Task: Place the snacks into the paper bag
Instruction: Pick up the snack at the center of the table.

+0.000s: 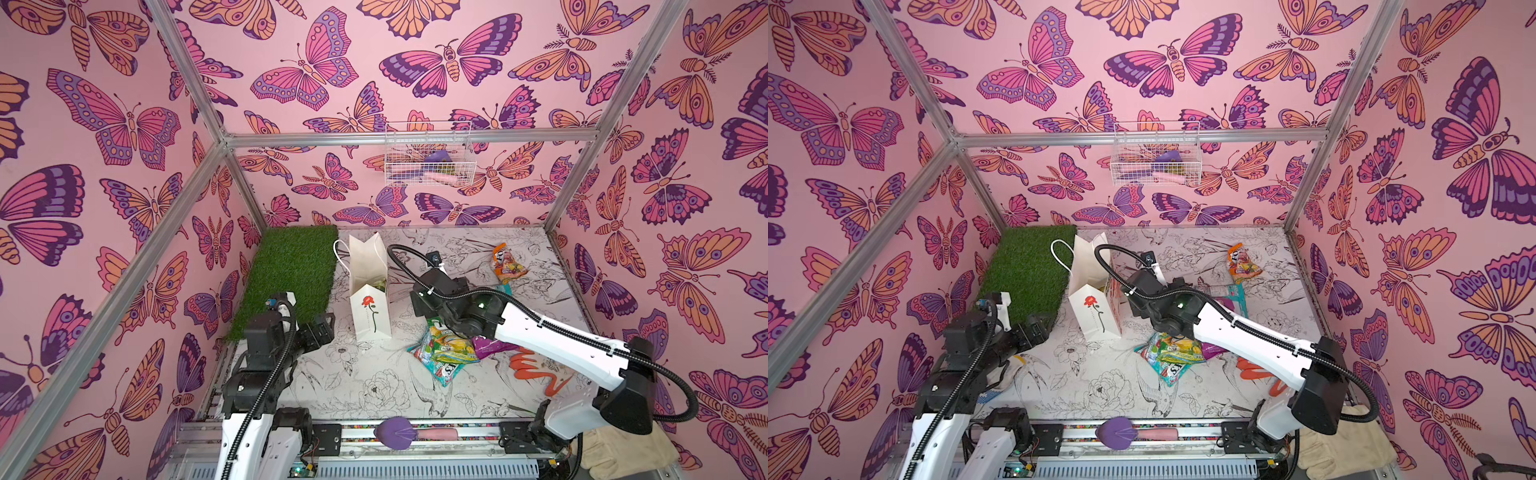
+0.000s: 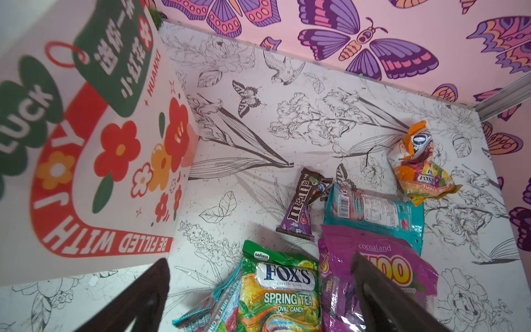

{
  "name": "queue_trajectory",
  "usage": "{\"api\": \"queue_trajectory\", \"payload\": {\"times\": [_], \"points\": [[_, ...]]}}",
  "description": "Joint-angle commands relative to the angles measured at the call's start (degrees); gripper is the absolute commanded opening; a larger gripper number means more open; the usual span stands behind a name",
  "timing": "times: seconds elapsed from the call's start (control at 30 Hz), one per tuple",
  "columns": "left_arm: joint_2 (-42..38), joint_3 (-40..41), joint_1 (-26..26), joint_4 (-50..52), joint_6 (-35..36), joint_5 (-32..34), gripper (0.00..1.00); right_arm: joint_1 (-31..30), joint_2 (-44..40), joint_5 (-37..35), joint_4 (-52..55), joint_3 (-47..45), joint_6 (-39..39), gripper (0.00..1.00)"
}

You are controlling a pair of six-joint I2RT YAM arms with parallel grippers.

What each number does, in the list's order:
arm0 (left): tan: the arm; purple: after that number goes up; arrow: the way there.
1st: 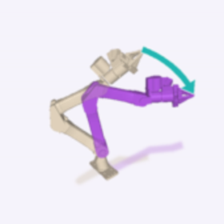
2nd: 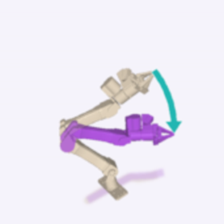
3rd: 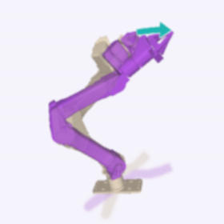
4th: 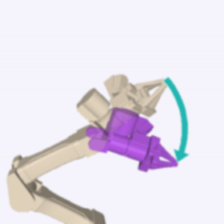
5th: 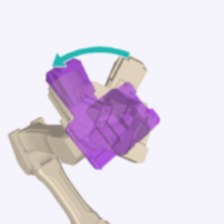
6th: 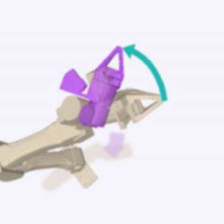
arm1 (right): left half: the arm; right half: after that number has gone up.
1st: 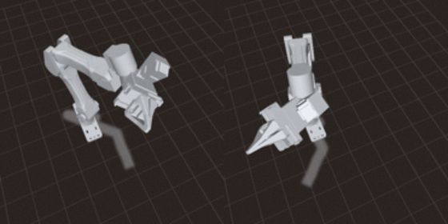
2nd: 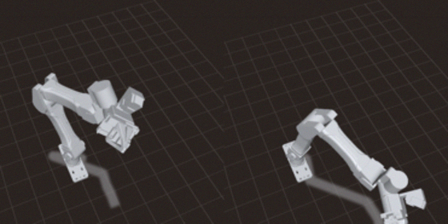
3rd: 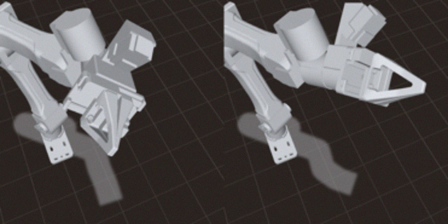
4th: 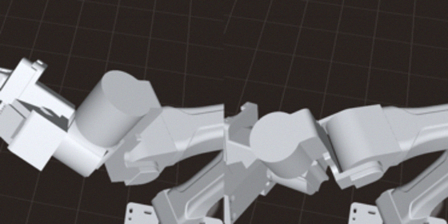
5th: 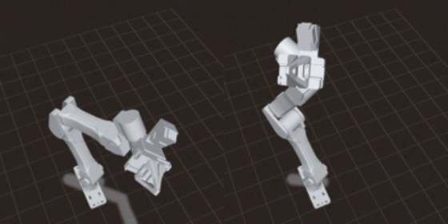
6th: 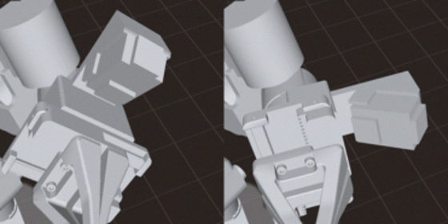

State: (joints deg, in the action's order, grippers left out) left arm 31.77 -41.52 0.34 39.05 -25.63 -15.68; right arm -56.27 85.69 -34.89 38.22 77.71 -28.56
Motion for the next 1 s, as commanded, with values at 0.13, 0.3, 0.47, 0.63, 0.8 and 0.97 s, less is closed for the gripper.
{"api": "queue_trajectory", "payload": {"times": [0.13,0.3,0.47,0.63,0.8,0.97], "points": [[0.57,0.60,0.01,-0.13,-0.11,-1.17,1.00,2.50,-1.14,4.65,4.93,-3.57,-4.08,0.99],[0.82,0.57,-0.03,-0.11,-0.12,-1.19,1.00,3.64,-1.05,7.48,5.16,-6.13,-5.26,1.00],[0.80,0.61,0.01,-0.19,-0.12,-1.19,1.00,4.15,0.24,9.03,6.06,-6.86,-6.32,0.99],[0.76,0.63,0.03,-0.19,-0.12,-1.20,1.00,4.15,1.56,11.06,6.17,-7.66,-6.49,0.99],[0.84,0.63,0.02,-0.21,-0.04,-1.36,1.00,4.15,2.63,12.44,6.24,-8.30,-6.86,0.99],[0.90,0.51,0.10,-0.17,-0.04,-1.45,1.00,4.22,3.90,14.65,5.82,-8.89,-6.87,0.99]]}}
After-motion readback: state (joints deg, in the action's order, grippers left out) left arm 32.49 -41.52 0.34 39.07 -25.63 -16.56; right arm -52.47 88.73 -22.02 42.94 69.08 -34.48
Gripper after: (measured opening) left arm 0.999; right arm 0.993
